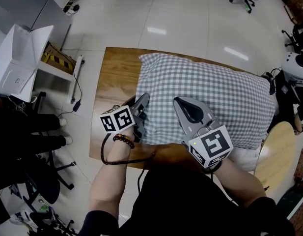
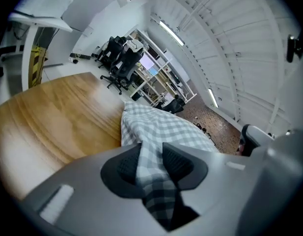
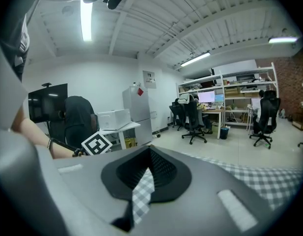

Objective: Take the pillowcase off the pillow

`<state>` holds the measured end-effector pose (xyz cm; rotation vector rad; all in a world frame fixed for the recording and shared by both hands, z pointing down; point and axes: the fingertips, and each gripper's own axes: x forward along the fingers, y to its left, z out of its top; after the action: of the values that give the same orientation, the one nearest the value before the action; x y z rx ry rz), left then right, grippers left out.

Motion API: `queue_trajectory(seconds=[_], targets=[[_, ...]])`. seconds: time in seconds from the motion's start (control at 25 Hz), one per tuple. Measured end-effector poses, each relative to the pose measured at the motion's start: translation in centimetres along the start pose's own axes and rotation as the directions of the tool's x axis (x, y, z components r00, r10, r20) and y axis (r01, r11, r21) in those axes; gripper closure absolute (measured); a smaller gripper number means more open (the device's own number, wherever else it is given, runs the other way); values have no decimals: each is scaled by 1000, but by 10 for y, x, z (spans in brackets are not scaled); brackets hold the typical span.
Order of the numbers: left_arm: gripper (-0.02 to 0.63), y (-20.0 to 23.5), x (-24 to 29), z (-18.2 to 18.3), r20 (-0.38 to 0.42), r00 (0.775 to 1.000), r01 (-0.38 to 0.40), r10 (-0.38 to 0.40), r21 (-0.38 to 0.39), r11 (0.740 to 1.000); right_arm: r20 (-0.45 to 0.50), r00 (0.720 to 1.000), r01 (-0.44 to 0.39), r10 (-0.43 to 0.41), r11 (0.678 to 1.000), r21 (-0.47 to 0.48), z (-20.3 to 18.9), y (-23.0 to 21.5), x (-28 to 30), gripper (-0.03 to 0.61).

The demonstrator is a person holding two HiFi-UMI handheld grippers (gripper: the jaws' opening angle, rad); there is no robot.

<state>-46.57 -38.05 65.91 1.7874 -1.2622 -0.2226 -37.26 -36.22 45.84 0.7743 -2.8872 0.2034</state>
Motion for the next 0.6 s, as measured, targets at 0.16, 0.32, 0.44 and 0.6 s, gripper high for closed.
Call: queue_trajectory(seconds=[0.16,0.32,0.44,0.6], targets=[[518,1,-5,-4,6,997,-78,78,68,995,7,1000,3,-3,1000,-5,0,1,-9,578],[540,-1,-10,-12,33,992,-125,121,166,978,20,1000,10,-10,1000,-15,-10,8,-20,578],[552,-5,-14,-10,49,987,-159,151,246,956,27,1000,13,-12,1000,-21,-8,12,-24,578],[561,-13,-19,-8,69,982,-188,175,335,923,30,999,22,-21,999,-28,-5,18,-30,578]])
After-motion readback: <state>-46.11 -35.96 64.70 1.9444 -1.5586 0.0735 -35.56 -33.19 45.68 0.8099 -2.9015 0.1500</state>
